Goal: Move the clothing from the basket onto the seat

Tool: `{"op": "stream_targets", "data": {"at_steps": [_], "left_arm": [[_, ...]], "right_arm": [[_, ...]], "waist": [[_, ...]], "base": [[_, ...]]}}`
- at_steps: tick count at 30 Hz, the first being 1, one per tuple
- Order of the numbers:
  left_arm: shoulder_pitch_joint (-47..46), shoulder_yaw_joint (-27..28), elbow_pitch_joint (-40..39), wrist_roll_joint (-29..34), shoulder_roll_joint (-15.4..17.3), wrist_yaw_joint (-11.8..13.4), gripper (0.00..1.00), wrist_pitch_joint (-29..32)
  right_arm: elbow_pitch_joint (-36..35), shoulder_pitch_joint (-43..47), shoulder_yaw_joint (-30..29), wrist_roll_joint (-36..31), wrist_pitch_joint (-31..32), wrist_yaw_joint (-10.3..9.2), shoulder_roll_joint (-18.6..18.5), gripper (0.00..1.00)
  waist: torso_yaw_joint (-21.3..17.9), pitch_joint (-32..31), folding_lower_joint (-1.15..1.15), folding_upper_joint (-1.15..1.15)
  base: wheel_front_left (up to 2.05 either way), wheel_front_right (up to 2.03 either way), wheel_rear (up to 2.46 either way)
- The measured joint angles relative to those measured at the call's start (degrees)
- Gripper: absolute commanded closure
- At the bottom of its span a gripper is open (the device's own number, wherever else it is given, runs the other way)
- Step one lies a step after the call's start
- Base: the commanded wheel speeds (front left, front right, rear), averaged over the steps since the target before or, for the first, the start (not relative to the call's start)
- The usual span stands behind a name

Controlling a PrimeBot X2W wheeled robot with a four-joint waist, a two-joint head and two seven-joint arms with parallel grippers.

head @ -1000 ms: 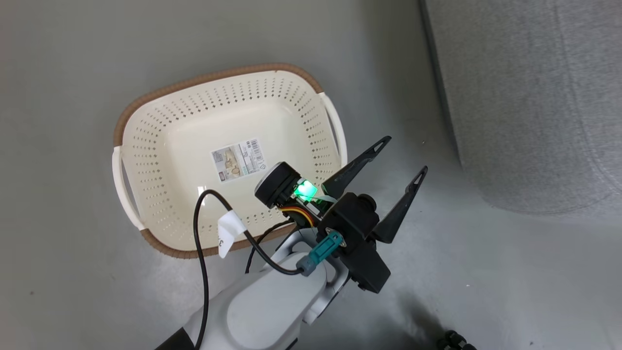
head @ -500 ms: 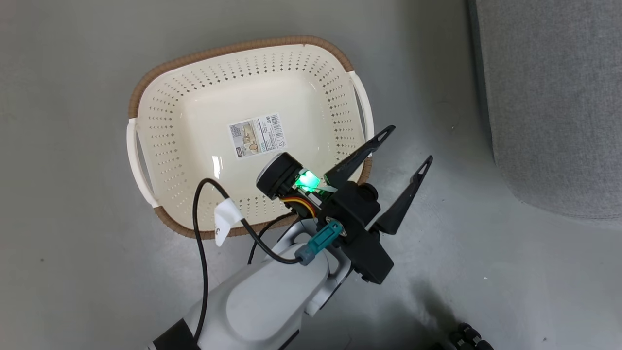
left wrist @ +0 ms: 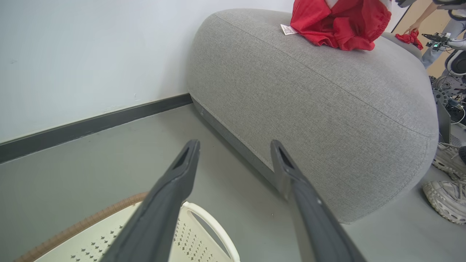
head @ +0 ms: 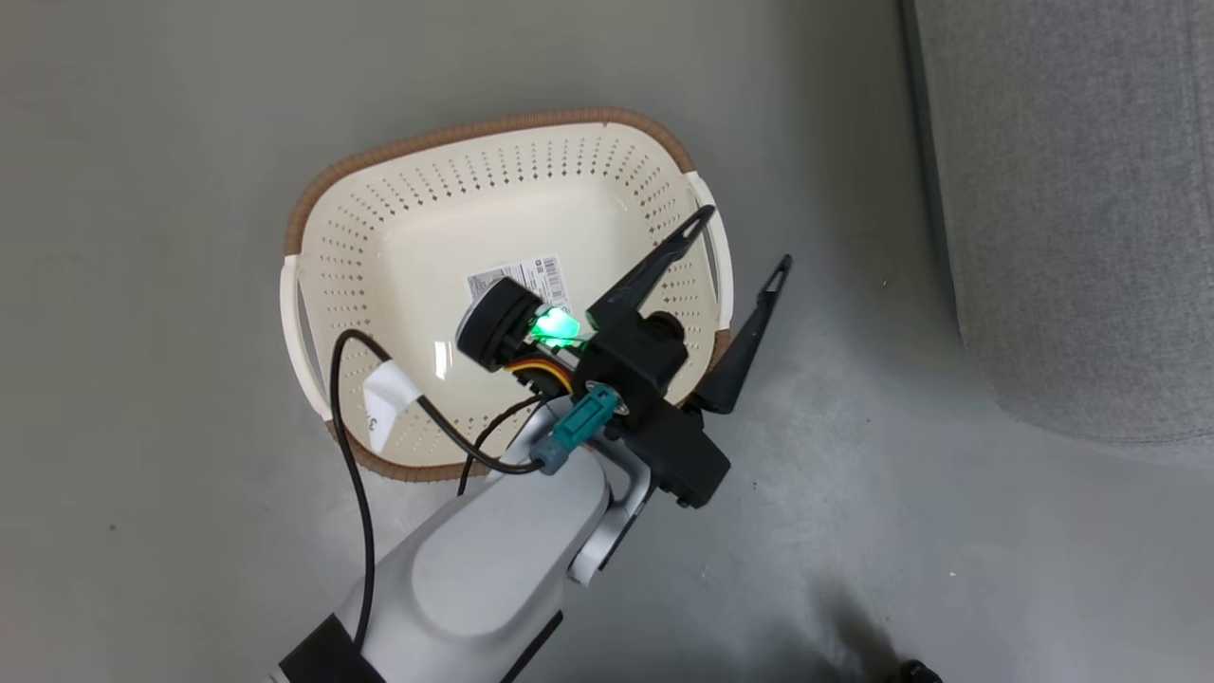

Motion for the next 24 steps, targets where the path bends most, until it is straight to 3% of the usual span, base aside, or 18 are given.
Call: {"op": "stream_targets", "data": {"at_steps": [10, 24], "left_arm": [[3.7, 3.4, 2.1, -0.4, -0.1, 0.0, 0.00, 0.0], [11.8, 12.7, 4.5, -1.3, -0.4, 0.0, 0.00, 0.0]], "right_arm": [[-8.4, 9.3, 2.5, 2.2, 0.0, 0.00, 3.3, 0.00], [-15.5, 21.7, 4.7, 3.6, 0.0, 0.00, 5.9, 0.00]], "waist": [[0.2, -6.4, 0.00, 0.00], [3.1, -16.2, -0.01, -0.01]], "base": [[0.00, 0.00, 0.00], [0.00, 0.00, 0.00]]}}
